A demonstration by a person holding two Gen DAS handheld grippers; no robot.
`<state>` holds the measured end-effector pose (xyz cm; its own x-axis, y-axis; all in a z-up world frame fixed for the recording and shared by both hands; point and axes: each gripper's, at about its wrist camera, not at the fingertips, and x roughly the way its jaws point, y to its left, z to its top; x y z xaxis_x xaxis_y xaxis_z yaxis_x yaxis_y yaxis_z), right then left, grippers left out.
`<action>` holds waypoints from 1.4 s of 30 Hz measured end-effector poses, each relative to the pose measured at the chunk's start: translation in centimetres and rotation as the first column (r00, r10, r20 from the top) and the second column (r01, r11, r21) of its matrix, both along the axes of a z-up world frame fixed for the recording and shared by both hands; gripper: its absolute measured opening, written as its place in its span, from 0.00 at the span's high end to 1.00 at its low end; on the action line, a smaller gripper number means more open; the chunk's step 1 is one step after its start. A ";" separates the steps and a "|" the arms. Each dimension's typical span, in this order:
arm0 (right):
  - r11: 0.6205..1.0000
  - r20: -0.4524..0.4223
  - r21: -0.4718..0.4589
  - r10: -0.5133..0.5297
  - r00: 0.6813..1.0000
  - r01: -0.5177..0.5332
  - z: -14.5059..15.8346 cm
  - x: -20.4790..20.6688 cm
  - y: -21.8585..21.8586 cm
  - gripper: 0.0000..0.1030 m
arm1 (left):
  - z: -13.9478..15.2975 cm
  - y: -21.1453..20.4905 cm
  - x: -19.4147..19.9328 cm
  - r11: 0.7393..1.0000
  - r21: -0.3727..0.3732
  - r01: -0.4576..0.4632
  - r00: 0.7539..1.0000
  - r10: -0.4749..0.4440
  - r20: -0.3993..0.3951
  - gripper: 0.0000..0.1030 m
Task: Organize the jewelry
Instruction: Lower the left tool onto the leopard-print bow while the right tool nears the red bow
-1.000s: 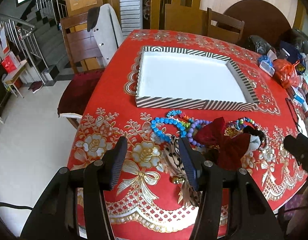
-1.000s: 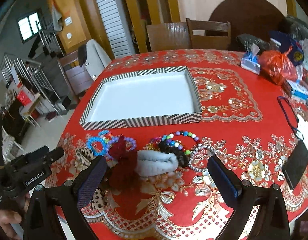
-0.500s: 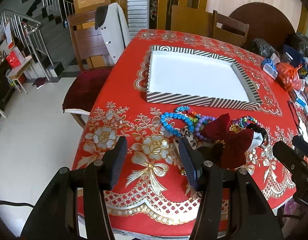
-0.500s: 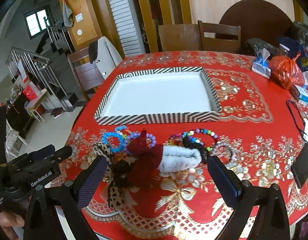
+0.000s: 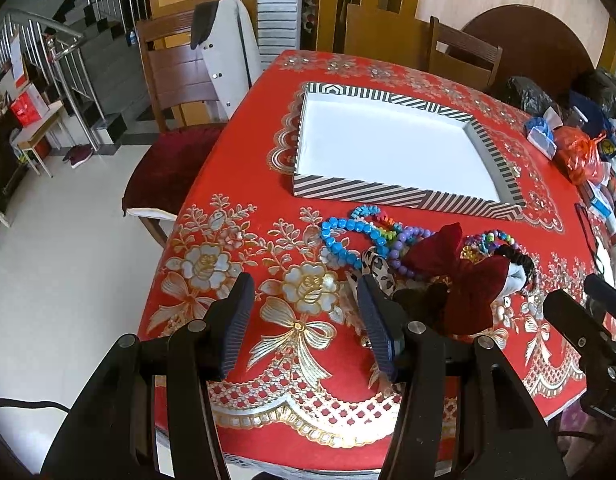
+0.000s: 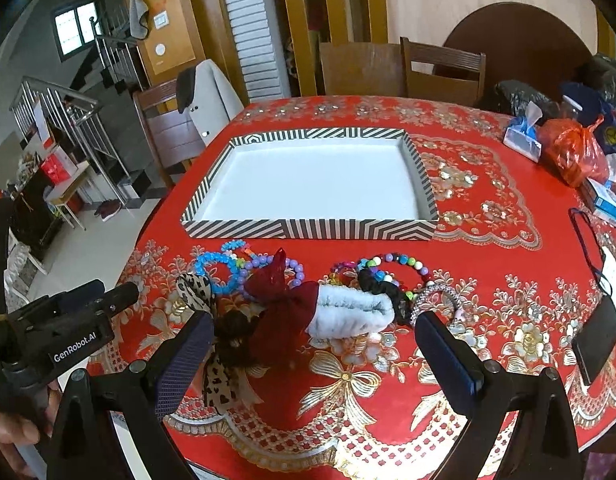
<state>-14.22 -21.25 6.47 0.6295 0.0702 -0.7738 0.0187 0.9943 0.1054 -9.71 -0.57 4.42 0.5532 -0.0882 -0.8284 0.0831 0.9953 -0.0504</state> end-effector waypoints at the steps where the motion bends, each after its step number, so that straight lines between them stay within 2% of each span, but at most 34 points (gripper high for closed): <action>1: 1.000 -0.001 -0.004 0.003 1.000 -0.003 -0.1 -0.1 0.0 0.03 | -0.1 0.0 0.0 1.000 -0.001 0.001 1.000 -0.001 -0.005 0.48; 7: 1.000 -0.027 -0.007 0.001 1.000 -0.001 -1.0 -0.7 -0.9 0.03 | -0.6 1.0 0.6 0.998 -0.055 -0.013 0.999 0.011 -0.049 0.48; 10: 1.000 -0.048 0.016 -0.002 0.999 0.003 -1.6 -0.8 -1.3 0.09 | -1.0 1.3 0.8 0.996 -0.084 -0.021 0.997 0.015 -0.077 0.48; 14: 1.000 -0.050 0.012 -0.001 0.999 0.002 -1.6 -0.7 -1.3 0.09 | -1.2 1.1 0.9 0.995 -0.097 -0.013 0.996 0.004 -0.094 0.45; 32: 0.999 -0.051 0.020 0.034 0.998 -0.033 -1.3 0.2 -0.8 0.09 | -1.0 0.0 0.7 0.998 -0.066 0.021 0.996 -0.027 -0.089 0.44; 40: 0.999 -0.057 0.023 0.031 0.998 -0.029 -1.5 -0.4 -1.7 0.09 | -1.3 0.0 0.8 0.995 -0.099 0.020 0.994 -0.030 -0.108 0.44; 42: 0.999 -0.064 0.027 0.020 0.998 -0.019 -1.7 -0.5 -2.2 0.09 | -1.4 0.1 0.7 0.993 -0.115 0.017 0.993 -0.029 -0.111 0.39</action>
